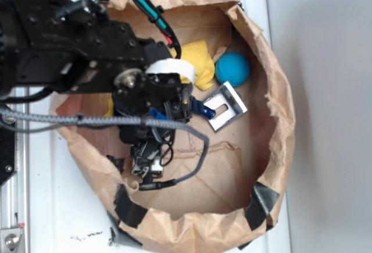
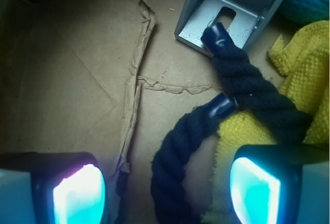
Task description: Grab the blue rope.
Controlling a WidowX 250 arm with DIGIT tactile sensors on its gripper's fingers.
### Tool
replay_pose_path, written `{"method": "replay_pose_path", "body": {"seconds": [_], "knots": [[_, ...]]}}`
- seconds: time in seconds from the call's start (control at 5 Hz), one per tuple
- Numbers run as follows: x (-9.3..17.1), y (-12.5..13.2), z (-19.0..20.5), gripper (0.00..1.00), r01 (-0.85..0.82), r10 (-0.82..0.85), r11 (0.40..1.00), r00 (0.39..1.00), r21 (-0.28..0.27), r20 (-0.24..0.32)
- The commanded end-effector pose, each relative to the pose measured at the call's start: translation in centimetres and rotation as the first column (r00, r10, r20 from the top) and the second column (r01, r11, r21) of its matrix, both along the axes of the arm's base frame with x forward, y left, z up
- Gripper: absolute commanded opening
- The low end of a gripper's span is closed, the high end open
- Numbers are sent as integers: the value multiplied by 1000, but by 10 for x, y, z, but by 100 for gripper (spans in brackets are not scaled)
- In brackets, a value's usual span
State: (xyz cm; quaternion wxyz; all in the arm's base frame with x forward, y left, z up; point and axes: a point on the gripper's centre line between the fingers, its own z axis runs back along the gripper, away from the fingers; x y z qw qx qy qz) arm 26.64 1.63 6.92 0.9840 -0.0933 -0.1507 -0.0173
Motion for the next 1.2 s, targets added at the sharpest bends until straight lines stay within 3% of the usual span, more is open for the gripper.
{"method": "replay_pose_path", "body": {"seconds": [0.0, 0.6, 0.8, 1.0], "knots": [[13, 1, -16, 100, 27, -26, 999, 999, 26, -39], [6, -23, -32, 100, 112, -106, 992, 989, 56, -100], [8, -20, -30, 0, 83, -78, 996, 990, 40, -116], [12, -17, -27, 0, 71, -66, 997, 993, 42, -102]]}}
